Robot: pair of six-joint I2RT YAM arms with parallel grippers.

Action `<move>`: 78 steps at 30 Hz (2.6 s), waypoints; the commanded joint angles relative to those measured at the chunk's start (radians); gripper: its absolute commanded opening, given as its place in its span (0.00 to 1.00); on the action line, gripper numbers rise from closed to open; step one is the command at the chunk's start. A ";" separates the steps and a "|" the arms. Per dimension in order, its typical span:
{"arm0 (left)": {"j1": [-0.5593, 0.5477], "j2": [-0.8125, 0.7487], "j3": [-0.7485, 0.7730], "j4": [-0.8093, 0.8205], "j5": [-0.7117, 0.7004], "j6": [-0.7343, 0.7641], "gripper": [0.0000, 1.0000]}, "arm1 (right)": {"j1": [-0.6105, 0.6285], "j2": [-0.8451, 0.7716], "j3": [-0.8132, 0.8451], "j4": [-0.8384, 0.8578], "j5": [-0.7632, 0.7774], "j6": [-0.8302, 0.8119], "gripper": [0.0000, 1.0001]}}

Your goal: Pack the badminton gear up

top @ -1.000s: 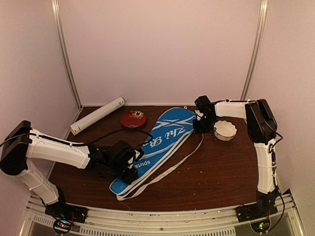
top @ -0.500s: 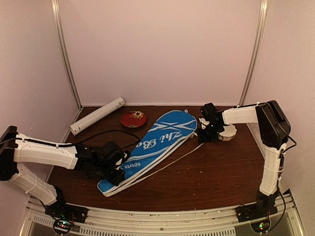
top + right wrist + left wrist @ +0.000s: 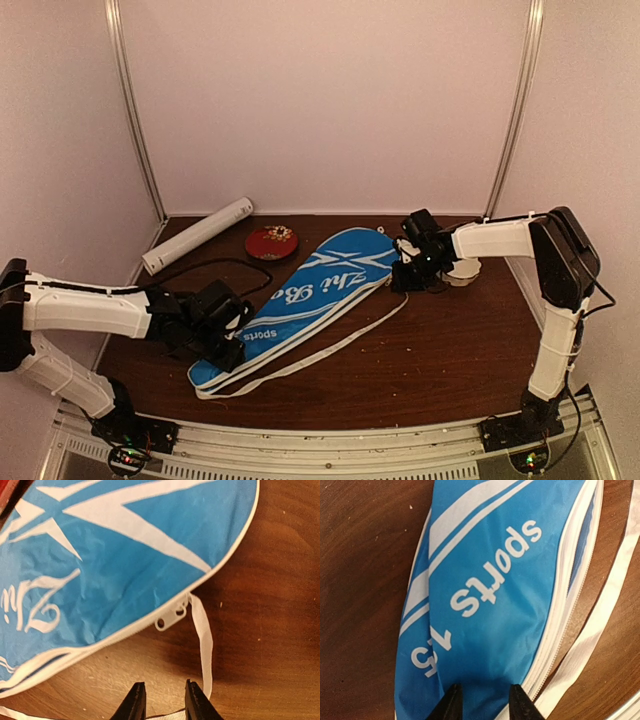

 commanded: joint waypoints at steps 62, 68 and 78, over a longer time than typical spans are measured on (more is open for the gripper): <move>0.112 -0.059 -0.039 0.122 0.067 0.044 0.37 | 0.023 0.235 0.303 -0.152 0.106 0.307 0.00; 0.175 -0.131 -0.083 0.092 0.112 0.008 0.45 | 0.029 0.232 0.307 -0.171 0.131 0.228 0.00; 0.179 -0.101 -0.159 0.113 0.188 -0.018 0.48 | 0.041 0.222 0.293 -0.164 0.128 0.153 0.00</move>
